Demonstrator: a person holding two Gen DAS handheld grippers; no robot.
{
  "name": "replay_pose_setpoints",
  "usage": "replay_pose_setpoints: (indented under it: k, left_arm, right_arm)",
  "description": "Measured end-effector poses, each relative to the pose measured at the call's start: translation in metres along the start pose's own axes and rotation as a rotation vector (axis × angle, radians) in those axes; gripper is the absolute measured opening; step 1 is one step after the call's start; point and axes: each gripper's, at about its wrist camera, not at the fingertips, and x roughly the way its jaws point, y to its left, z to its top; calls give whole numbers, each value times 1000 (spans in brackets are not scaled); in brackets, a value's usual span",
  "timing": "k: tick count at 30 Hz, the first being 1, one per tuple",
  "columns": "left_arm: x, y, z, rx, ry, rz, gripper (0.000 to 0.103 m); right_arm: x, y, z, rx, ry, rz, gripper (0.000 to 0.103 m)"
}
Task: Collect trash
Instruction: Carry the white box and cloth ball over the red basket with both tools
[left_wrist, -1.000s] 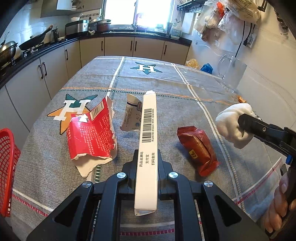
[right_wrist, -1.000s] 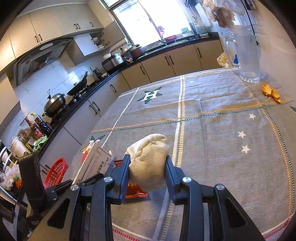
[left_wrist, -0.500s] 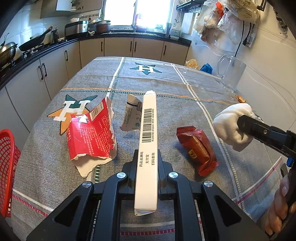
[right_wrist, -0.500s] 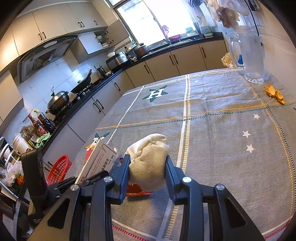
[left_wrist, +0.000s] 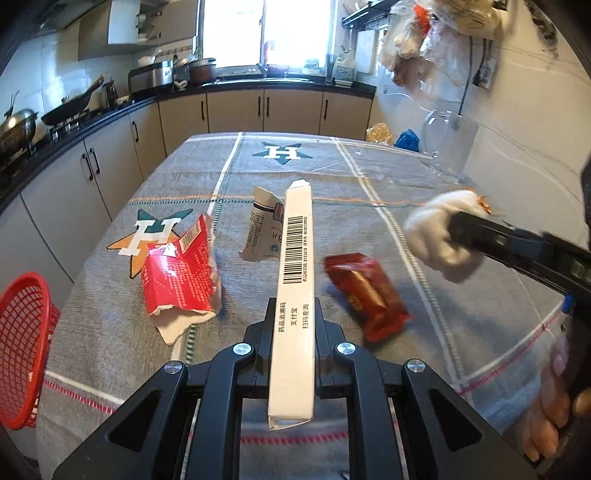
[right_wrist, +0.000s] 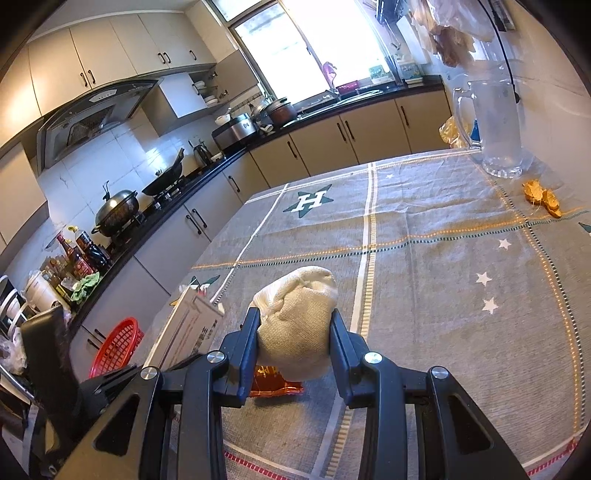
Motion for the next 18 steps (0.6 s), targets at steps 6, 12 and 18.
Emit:
replay_pose_setpoints:
  k: [6,12,18]
  left_arm:
    - [-40,-7,-5,8,-36,-1,13]
    - [-73,5,-16,-15,-60,10,13]
    - [-91,28,-22,-56,-82,32,13]
  right_arm:
    - [-4,0,4,-1,-25,-3,38]
    - [-15,12,6,-9,-36,3,38]
    - [-32,51,-7,-65,-25,63,38]
